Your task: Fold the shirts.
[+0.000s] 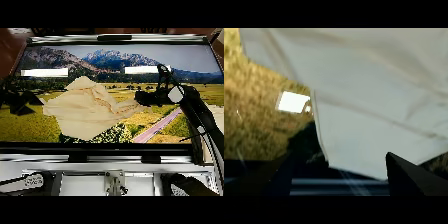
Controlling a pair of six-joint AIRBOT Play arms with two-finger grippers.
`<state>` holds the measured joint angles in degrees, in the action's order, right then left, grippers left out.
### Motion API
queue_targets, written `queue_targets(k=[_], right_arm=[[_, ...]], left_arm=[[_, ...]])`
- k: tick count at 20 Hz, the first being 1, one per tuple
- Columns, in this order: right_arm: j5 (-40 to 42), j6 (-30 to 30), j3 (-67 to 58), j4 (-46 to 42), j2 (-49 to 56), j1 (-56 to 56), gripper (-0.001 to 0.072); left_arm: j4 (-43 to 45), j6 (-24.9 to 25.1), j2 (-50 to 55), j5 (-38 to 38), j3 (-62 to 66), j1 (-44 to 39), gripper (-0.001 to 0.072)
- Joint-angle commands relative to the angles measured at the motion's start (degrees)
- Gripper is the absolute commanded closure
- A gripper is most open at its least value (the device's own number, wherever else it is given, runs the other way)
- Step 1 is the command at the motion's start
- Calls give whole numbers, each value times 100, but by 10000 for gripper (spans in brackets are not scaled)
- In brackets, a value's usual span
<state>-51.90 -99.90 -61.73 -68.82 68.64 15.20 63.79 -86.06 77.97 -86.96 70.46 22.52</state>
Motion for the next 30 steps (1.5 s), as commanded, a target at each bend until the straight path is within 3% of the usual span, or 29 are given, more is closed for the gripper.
queue_targets(k=[1,7,14,15,18,20,23,25,30], right_arm=[[-83,-31,2,-76,0,15,651],[-164,-31,2,-79,0,15,650],[-164,-28,2,-208,0,15,650],[-164,-28,2,-234,0,15,651],[-164,-28,2,-227,0,15,650],[-116,17,2,-236,0,15,651],[315,109,-164,-339,-195,15,651],[673,221,-680,-765,-560,15,651],[1923,369,-2476,-1939,-2072,15,651]], left_arm=[[-380,304,-951,-81,-1915,-52,-13],[-1749,597,-1469,1521,-4072,-162,-13],[-2144,590,-1047,3150,-4339,-1377,-4],[-2201,590,-929,3327,-4325,-1473,27],[-2203,667,-802,3624,-4079,-1488,321],[-2203,1040,-807,3416,-3617,-1491,654],[-1998,2203,-979,2155,-2229,-1493,674],[-1580,2238,-1449,1757,-953,-1491,674],[-1399,2114,-2776,1906,3075,-1491,673]])
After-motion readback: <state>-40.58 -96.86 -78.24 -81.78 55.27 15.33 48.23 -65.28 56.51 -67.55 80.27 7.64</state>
